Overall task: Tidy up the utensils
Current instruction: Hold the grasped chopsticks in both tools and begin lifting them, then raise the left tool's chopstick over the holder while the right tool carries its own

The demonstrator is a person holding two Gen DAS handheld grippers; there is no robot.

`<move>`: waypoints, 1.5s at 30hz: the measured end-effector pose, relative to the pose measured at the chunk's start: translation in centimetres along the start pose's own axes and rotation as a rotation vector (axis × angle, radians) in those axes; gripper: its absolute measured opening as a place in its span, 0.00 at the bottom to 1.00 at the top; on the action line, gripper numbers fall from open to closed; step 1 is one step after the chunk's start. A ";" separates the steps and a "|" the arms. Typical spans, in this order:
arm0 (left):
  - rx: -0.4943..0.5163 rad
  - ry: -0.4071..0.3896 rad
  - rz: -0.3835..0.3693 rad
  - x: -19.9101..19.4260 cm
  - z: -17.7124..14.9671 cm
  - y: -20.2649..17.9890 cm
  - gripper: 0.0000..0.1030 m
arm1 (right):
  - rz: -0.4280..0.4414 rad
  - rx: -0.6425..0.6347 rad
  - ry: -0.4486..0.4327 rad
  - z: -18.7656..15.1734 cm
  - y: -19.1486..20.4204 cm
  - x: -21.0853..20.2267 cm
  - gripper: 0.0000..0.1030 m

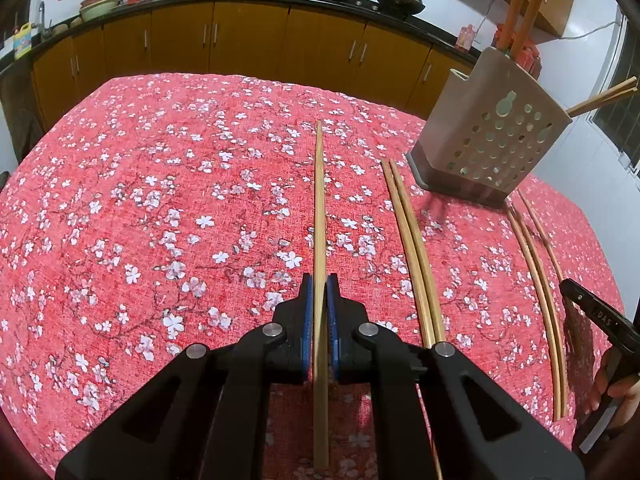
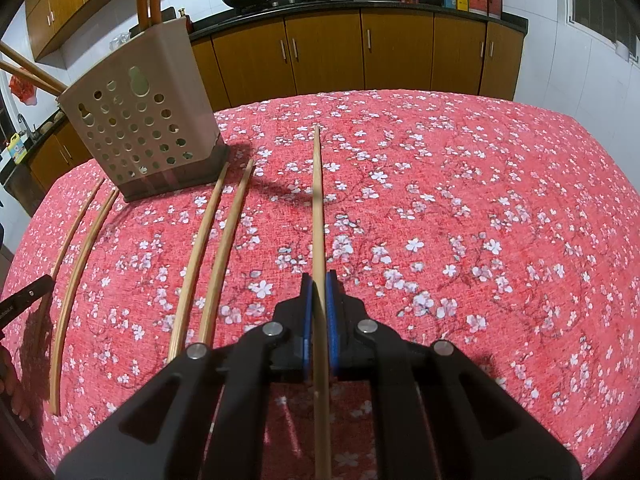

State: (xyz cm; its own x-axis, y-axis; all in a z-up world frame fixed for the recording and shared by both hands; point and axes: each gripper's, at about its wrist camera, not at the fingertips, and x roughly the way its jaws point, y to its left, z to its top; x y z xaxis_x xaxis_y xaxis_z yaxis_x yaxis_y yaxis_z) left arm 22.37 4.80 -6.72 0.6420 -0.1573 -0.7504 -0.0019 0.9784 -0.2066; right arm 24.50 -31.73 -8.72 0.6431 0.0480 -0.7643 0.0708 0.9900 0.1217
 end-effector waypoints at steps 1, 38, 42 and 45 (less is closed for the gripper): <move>0.000 0.000 0.000 0.0 0.0 0.0 0.08 | 0.000 0.000 0.000 0.0 -0.1 0.0 0.08; 0.016 -0.082 0.016 -3.9 0.5 -0.9 0.07 | 0.003 0.050 -0.111 -0.4 -1.3 -5.9 0.07; 0.021 -0.147 -0.002 -6.0 1.6 -1.2 0.07 | 0.001 0.062 -0.162 0.4 -1.6 -7.8 0.07; 0.026 -0.184 -0.014 -7.2 2.2 -1.2 0.07 | 0.001 0.059 -0.199 1.2 -1.6 -8.8 0.07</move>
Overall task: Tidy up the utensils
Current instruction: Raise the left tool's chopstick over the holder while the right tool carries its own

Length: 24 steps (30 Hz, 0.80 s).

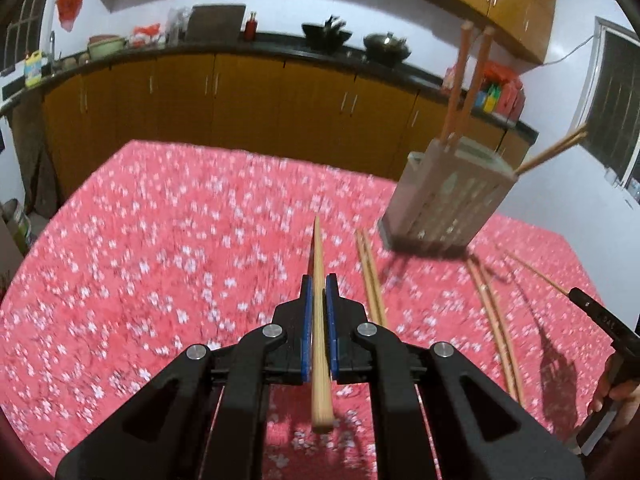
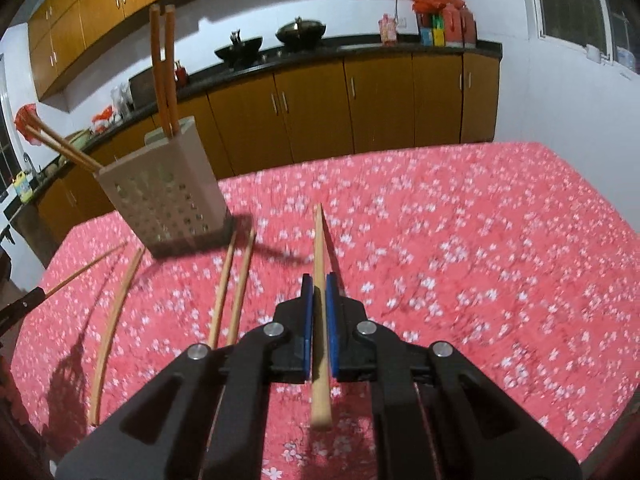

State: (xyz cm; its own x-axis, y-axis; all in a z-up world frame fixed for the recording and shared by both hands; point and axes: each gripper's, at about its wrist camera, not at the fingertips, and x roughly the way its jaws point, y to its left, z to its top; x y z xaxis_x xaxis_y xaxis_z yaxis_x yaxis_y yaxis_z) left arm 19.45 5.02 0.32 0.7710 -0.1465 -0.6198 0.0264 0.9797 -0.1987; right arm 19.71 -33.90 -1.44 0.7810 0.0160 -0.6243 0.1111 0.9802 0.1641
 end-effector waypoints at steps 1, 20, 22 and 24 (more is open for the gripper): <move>0.001 -0.017 -0.005 -0.5 0.3 0.0 0.07 | 0.001 -0.001 -0.012 0.3 0.0 -0.3 0.07; 0.044 -0.199 -0.123 -6.5 6.3 -3.0 0.07 | 0.191 -0.039 -0.260 7.7 2.7 -8.6 0.07; 0.055 -0.216 -0.136 -6.9 6.9 -3.8 0.07 | 0.234 -0.042 -0.290 8.9 3.5 -9.5 0.07; 0.069 -0.231 -0.151 -7.1 7.5 -4.7 0.07 | 0.270 -0.049 -0.324 10.0 4.5 -10.3 0.07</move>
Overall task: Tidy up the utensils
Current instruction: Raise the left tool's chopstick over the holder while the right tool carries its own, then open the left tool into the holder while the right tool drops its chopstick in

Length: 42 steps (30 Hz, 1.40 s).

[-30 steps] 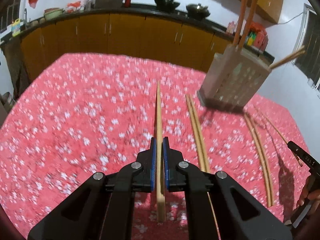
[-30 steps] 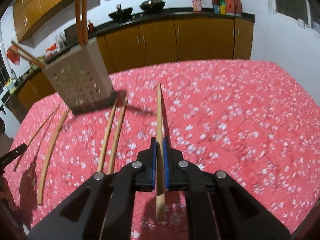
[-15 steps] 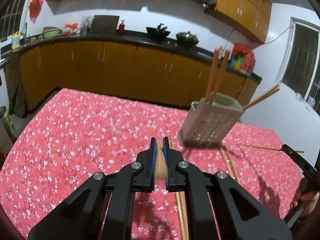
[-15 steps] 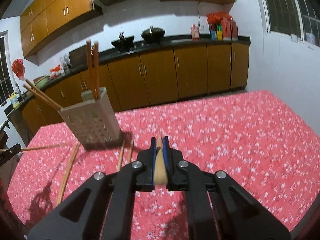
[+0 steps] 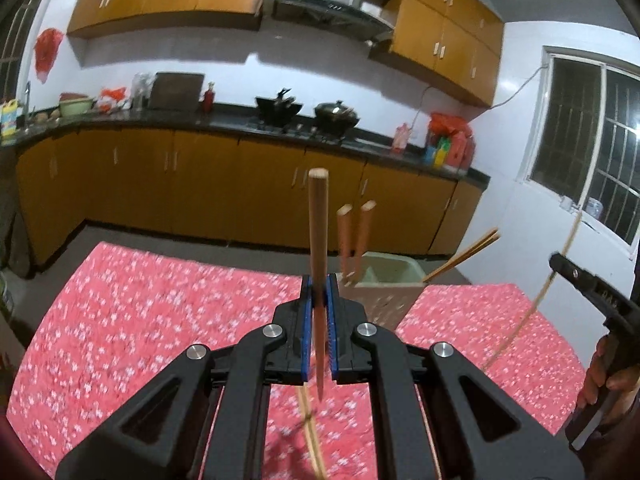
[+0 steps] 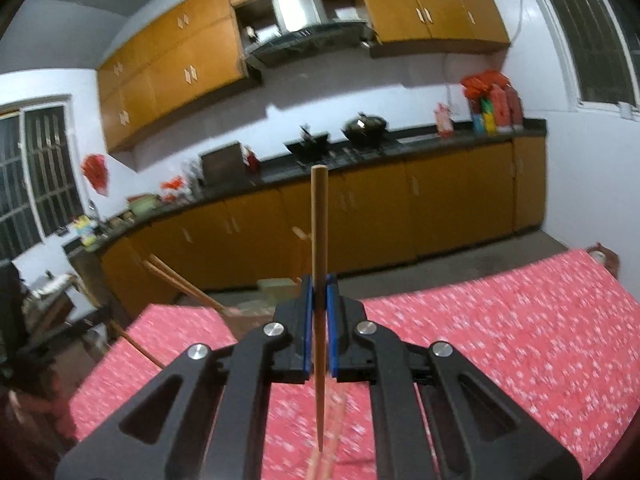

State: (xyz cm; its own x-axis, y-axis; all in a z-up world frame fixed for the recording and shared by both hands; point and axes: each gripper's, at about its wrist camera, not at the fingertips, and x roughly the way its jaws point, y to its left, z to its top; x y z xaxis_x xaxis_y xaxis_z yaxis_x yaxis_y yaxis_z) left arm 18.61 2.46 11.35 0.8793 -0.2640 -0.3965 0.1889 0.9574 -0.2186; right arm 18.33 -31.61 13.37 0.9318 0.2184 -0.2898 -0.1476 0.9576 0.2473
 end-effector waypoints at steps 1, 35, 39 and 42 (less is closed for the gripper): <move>0.010 -0.012 -0.012 0.1 0.5 -0.7 0.07 | 0.012 -0.005 -0.018 0.6 0.7 0.1 0.07; -0.109 -0.148 -0.009 8.3 4.8 -2.3 0.16 | -0.051 0.008 -0.125 1.6 3.4 10.7 0.27; -0.122 -0.176 -0.016 6.7 5.1 -2.2 0.27 | -0.051 0.012 -0.150 2.0 3.3 8.4 0.31; -0.123 -0.199 -0.021 4.9 5.1 -2.1 0.27 | -0.055 0.016 -0.162 2.2 2.5 6.3 0.32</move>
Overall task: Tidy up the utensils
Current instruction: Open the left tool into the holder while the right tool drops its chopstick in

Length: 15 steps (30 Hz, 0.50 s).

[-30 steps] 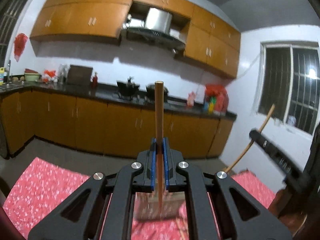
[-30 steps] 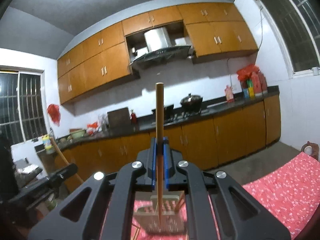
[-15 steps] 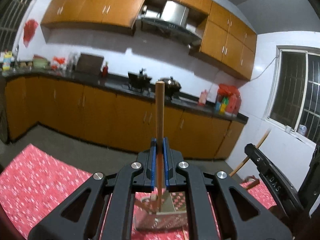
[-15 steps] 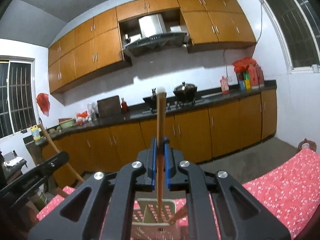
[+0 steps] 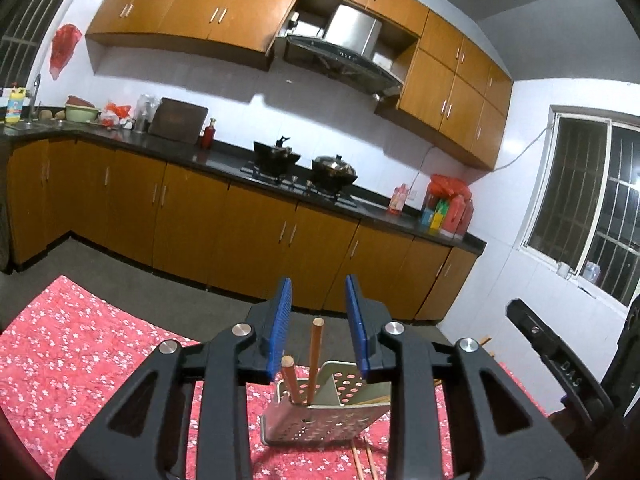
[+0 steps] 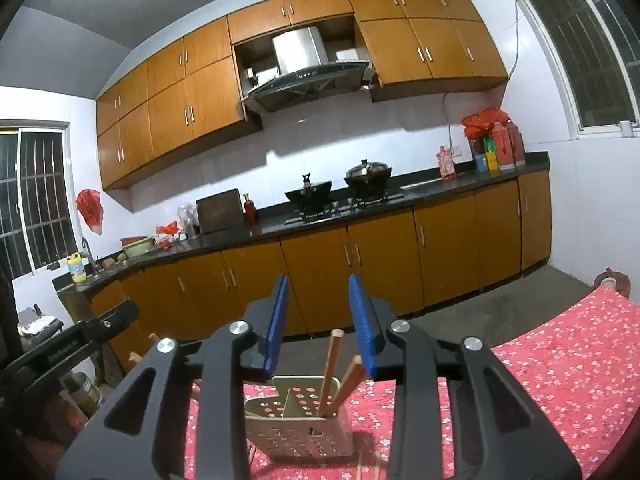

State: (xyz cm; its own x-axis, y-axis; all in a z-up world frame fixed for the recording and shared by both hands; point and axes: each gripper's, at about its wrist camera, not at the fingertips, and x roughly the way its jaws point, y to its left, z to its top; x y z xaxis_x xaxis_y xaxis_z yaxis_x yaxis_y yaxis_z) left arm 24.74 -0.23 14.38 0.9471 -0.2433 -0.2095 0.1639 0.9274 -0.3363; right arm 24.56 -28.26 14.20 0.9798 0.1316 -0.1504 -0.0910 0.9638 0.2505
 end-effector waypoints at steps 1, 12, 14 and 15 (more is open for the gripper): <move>0.001 -0.007 0.002 -0.8 -0.1 0.2 0.27 | -0.005 0.003 -0.001 -0.1 -0.3 -0.7 0.32; 0.055 0.193 0.146 -2.6 -7.6 4.6 0.27 | -0.151 0.061 0.454 -11.4 -7.4 -0.5 0.32; 0.071 0.301 0.160 -1.6 -10.3 5.6 0.27 | -0.113 0.088 0.572 -14.2 -7.8 0.2 0.24; 0.074 0.341 0.162 -1.1 -11.3 5.9 0.27 | -0.084 0.093 0.631 -15.8 -7.6 0.4 0.20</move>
State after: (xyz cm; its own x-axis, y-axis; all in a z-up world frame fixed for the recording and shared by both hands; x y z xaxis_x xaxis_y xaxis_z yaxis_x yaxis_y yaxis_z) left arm 21.52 2.29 2.27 0.8183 -0.1604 -0.5519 0.0506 0.9766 -0.2088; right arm 22.81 -31.91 -2.89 0.6872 0.1947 -0.6999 0.0251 0.9565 0.2908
